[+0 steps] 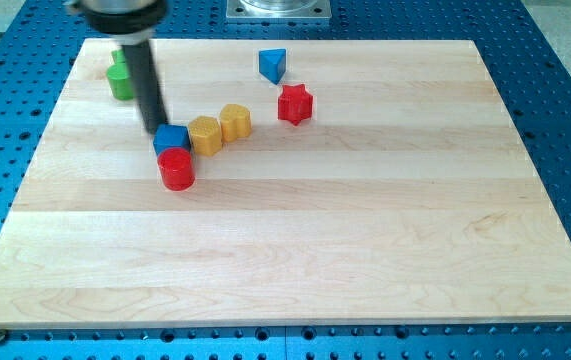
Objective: Move the red star towards top center
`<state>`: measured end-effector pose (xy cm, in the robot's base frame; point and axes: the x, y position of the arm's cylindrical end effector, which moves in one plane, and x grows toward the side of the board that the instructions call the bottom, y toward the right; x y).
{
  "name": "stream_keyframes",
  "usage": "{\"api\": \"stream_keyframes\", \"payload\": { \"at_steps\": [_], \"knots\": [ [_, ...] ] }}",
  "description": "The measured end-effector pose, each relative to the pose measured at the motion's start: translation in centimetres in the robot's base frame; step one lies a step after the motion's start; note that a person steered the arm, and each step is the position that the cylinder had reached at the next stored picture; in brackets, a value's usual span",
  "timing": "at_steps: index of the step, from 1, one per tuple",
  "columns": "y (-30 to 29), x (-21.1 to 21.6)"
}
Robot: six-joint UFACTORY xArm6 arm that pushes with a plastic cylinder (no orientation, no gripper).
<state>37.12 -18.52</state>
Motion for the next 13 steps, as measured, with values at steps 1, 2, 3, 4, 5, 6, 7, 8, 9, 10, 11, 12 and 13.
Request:
{"api": "stream_keyframes", "payload": {
  "at_steps": [1, 2, 3, 4, 5, 6, 7, 8, 9, 10, 11, 12, 13],
  "knots": [
    [4.0, -1.8],
    [9.9, -3.0],
    [10.1, -3.0],
    [10.1, -3.0],
    [10.1, -3.6],
    [9.0, -6.1],
    [7.2, -7.5],
    [9.7, -13.0],
    [15.6, -13.4],
    [22.4, -6.1],
    [29.6, 0.0],
    [27.1, 2.6],
    [19.9, -0.4]
  ]
}}
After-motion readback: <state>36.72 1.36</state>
